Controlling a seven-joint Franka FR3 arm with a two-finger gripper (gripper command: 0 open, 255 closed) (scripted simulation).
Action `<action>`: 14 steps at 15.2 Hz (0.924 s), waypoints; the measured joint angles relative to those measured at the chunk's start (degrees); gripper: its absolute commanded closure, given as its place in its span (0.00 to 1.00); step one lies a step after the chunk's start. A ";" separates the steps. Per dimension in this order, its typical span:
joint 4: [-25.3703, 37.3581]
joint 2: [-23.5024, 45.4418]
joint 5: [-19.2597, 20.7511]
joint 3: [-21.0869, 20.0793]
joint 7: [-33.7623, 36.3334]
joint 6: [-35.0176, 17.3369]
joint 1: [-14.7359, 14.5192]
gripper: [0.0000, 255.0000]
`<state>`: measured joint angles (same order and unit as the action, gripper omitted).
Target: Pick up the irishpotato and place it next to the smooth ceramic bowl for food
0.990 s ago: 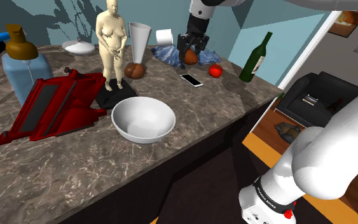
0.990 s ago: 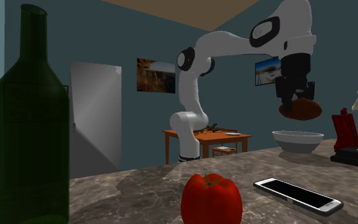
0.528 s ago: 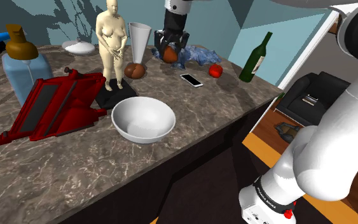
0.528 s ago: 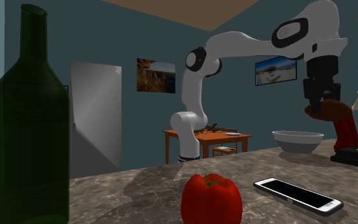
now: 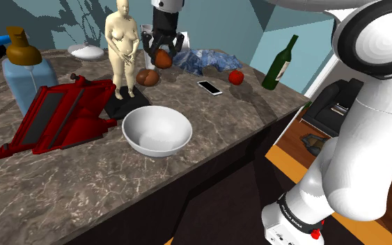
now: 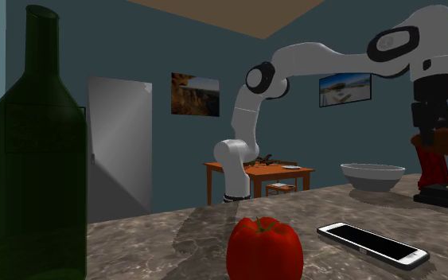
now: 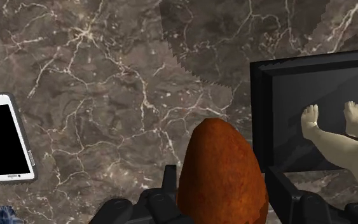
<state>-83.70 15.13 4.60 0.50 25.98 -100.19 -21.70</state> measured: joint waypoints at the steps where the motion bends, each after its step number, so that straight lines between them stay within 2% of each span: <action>1: -0.67 0.01 0.01 0.00 0.08 -0.67 -0.01 1.00; 14: -9.71 0.71 0.25 -0.06 1.11 -10.37 -0.12 1.00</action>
<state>-93.42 15.84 4.85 0.45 27.10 -110.56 -21.82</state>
